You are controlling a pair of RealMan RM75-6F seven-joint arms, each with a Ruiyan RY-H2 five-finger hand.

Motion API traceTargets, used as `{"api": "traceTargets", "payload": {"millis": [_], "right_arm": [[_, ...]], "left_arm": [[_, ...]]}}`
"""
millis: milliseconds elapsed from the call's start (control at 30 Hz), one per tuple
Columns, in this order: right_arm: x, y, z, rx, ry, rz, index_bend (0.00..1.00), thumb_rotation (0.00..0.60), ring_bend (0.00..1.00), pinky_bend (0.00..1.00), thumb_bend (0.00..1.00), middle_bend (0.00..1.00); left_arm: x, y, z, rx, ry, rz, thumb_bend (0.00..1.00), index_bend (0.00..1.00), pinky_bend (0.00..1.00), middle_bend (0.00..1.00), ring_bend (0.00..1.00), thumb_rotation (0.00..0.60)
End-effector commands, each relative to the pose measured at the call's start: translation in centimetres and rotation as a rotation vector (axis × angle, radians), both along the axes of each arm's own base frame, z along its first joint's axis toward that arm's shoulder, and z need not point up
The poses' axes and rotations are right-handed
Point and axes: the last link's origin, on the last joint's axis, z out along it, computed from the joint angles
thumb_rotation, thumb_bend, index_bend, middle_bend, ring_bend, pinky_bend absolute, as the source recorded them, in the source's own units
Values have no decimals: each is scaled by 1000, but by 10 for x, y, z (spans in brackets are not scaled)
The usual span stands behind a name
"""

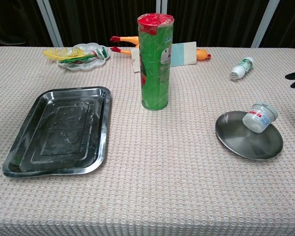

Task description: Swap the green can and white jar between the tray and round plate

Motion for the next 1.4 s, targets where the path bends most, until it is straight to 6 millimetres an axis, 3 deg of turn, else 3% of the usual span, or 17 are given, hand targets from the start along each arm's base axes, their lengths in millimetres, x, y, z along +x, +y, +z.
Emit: {"api": "traceTargets", "payload": {"millis": [33,300,500,867,1400], "right_arm": [[13,-6,-13,-14,-17,11,0,600,7,59,151,165],[32,-7,-38,-4,-7,12,10,600,7,59,151,181],[34,-10,-48,19,24,-11,13,600,22,64,151,182],[44,-20,-60,54,33,3,35,600,92,243,151,189],[49,-22,-65,29,19,20,217,600,235,399,242,279]], "left_arm": [[-17,-5,7,8,-1,34,215,88,231,67,21,600],[-34,-8,13,-1,4,49,215,88,231,67,17,600],[-44,-10,12,-12,5,63,214,88,231,68,16,600],[-53,-11,12,-24,9,78,215,88,232,67,9,600],[-63,-15,12,-33,9,94,215,88,233,68,9,600]]}}
